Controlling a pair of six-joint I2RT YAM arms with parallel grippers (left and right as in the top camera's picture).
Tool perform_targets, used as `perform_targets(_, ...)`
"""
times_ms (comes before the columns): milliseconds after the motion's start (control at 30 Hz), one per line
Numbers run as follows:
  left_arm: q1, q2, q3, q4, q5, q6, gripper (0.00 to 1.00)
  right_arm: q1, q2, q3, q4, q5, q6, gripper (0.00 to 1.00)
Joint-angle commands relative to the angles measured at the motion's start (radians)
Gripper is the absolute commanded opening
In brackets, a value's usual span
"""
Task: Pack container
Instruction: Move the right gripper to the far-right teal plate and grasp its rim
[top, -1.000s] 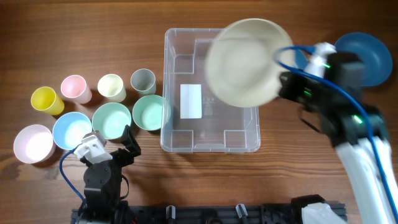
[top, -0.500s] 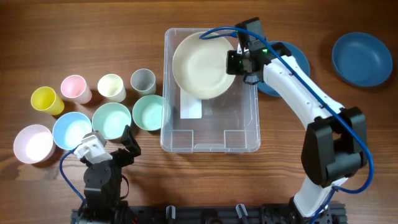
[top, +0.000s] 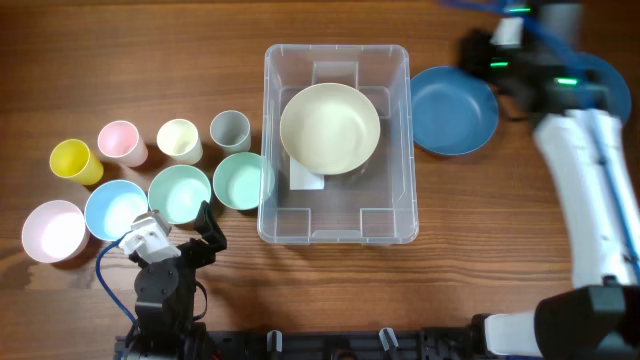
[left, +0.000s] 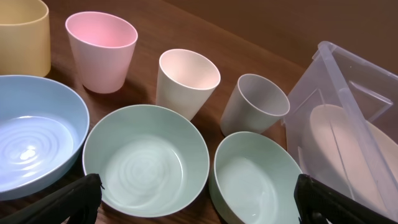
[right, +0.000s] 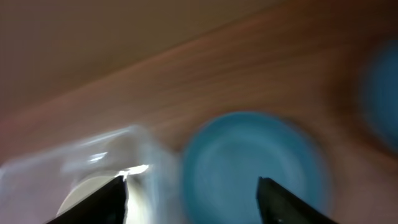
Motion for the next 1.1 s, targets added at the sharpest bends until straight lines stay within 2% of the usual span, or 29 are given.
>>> perform_targets(0,0.003,-0.005,-0.002,-0.001,0.005,-0.009,1.0,-0.227,0.024,0.003,-0.064,-0.006,0.061,0.79)
perform_targets(100,0.003,-0.005,-0.002,-0.001,0.005,-0.009,1.0,-0.382,0.082,0.002,-0.074,-0.013,0.079,0.84)
perform_targets(233,0.003,-0.005,-0.002,-0.001,0.005,-0.009,1.0,-0.511,0.216,0.002,-0.037,-0.082,0.082,0.88)
perform_targets(533,0.003,-0.005,-0.002,-0.001,0.005,-0.009,1.0,-0.582,0.428,0.002,0.102,-0.092,0.092,0.9)
perform_targets(633,0.003,-0.005,-0.002,-0.001,0.005,-0.009,1.0,-0.582,0.481,0.002,0.129,-0.092,0.146,0.84)
perform_targets(700,0.003,-0.005,-0.002,-0.001,0.005,-0.009,1.0,-0.582,0.507,0.002,0.146,-0.092,0.158,0.73)
perform_targets(833,0.003,-0.005,-0.002,-0.001,0.005,-0.009,1.0,-0.582,0.564,0.002,0.151,-0.084,0.167,0.63)
perform_targets(900,0.003,-0.005,-0.002,-0.001,0.005,-0.009,1.0,-0.582,0.584,0.002,0.143,-0.084,0.185,0.52)
perform_targets(967,0.003,-0.005,-0.002,-0.001,0.005,-0.009,1.0,-0.582,0.584,0.002,0.137,-0.08,0.188,0.4)
perform_targets(1000,0.003,-0.005,-0.002,-0.001,0.005,-0.009,1.0,-0.583,0.583,0.002,0.137,-0.08,0.187,0.28)
perform_targets(1033,0.003,-0.005,-0.002,-0.001,0.005,-0.009,1.0,-0.586,0.578,0.002,0.126,-0.08,0.188,0.12)
perform_targets(1067,0.003,-0.005,-0.002,-0.001,0.005,-0.009,1.0,-0.59,0.569,0.002,0.109,-0.08,0.187,0.04)
